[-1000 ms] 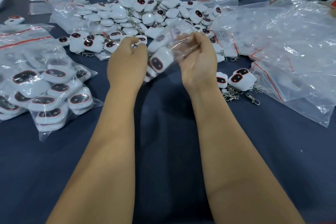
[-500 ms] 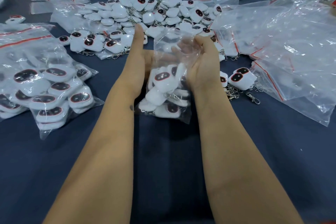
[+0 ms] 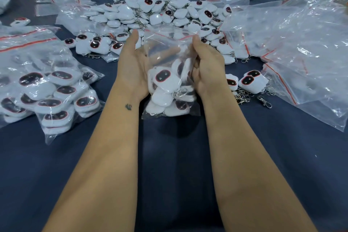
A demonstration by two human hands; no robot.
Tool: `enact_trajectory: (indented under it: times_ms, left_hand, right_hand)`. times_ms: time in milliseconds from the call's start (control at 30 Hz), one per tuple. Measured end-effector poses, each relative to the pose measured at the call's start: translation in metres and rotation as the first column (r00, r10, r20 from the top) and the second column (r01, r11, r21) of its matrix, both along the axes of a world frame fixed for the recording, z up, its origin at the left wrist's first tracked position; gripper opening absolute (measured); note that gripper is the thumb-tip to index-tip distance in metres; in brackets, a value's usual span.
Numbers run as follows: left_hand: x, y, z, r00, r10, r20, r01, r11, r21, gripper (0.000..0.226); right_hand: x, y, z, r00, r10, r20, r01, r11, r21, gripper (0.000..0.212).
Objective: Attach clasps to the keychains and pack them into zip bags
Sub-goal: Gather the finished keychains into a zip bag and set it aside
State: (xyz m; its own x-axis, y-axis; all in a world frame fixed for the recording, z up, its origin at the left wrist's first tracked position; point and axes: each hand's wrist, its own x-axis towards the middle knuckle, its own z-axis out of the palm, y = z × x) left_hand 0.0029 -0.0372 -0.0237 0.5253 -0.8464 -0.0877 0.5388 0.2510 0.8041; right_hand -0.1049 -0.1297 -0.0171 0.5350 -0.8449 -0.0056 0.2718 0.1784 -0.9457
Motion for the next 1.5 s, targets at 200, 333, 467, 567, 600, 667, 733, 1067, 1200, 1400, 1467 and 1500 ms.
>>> enact_trajectory:
  times_ms: [200,333,467,567,600,667,733,1067,1200,1400,1467,1500]
  left_hand:
    - [-0.004,-0.007,-0.002,0.972,0.207,0.110,-0.216,0.974,0.074,0.030]
    - [-0.001,-0.007,-0.002,0.949,0.312,0.037,-0.310,0.950,-0.041,0.023]
    - [-0.001,-0.007,-0.001,0.957,0.283,-0.066,-0.283,0.959,0.014,0.016]
    - [-0.001,-0.008,-0.003,0.936,0.351,-0.036,-0.351,0.936,0.017,0.020]
    - [-0.001,-0.008,-0.004,0.923,0.385,0.006,-0.385,0.923,0.006,0.019]
    - [-0.001,-0.007,-0.006,0.902,0.424,0.082,-0.426,0.905,0.006,0.016]
    - [0.000,-0.006,-0.007,0.896,0.432,0.101,-0.435,0.900,0.014,0.013]
    - [0.002,-0.005,-0.009,0.893,0.438,0.105,-0.442,0.897,0.011,0.022]
    - [0.002,-0.006,-0.007,0.895,0.444,0.043,-0.445,0.895,0.017,0.019]
    - [0.000,-0.009,-0.008,0.897,0.437,0.068,-0.440,0.897,0.047,0.025]
    - [0.001,-0.009,-0.009,0.895,0.445,0.019,-0.445,0.895,0.026,0.021]
    - [0.001,-0.009,-0.009,0.898,0.441,0.000,-0.441,0.897,0.013,0.021]
  right_hand:
    - [0.006,-0.005,-0.005,0.998,-0.038,0.057,0.033,0.996,0.081,0.036]
    - [0.007,-0.006,-0.006,0.998,-0.053,0.040,0.049,0.993,0.106,0.022]
    - [0.007,-0.006,-0.007,0.997,-0.065,0.039,0.062,0.995,0.077,0.019]
    - [0.006,-0.006,-0.007,0.998,-0.050,0.026,0.048,0.995,0.087,0.016]
    - [0.007,-0.006,-0.007,0.998,-0.047,0.031,0.044,0.995,0.089,0.016]
    - [0.008,-0.005,-0.008,0.997,-0.062,0.052,0.057,0.995,0.086,0.017]
    - [0.008,-0.005,-0.009,0.990,-0.097,0.102,0.087,0.992,0.094,0.019]
    - [0.009,-0.009,-0.009,0.977,-0.140,0.159,0.127,0.988,0.088,0.021]
    - [0.008,-0.009,-0.010,0.975,-0.139,0.172,0.127,0.989,0.079,0.023]
    - [0.007,-0.009,-0.009,0.984,-0.099,0.146,0.090,0.994,0.064,0.020]
    - [0.007,-0.008,-0.009,0.992,-0.057,0.115,0.055,0.998,0.022,0.023]
    - [0.007,-0.007,-0.009,0.994,-0.046,0.095,0.046,0.999,0.002,0.021]
